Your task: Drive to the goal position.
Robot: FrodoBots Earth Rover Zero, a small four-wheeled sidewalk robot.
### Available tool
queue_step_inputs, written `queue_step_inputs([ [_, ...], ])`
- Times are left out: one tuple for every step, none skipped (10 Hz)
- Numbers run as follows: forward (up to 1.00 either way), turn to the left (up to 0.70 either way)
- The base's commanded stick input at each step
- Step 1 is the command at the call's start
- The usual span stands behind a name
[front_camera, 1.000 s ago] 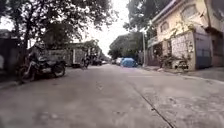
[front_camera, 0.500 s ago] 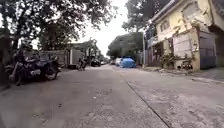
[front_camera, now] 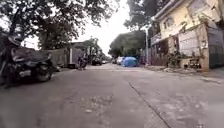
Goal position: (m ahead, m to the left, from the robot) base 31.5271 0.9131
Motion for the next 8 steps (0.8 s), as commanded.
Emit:
queue_step_inputs([
  [1.0, 0.0],
  [1.0, 0.0],
  [1.0, 0.0],
  [1.0, 0.0],
  [1.0, 0.0],
  [1.0, 0.0],
  [1.0, 0.0],
  [1.0, 0.0],
])
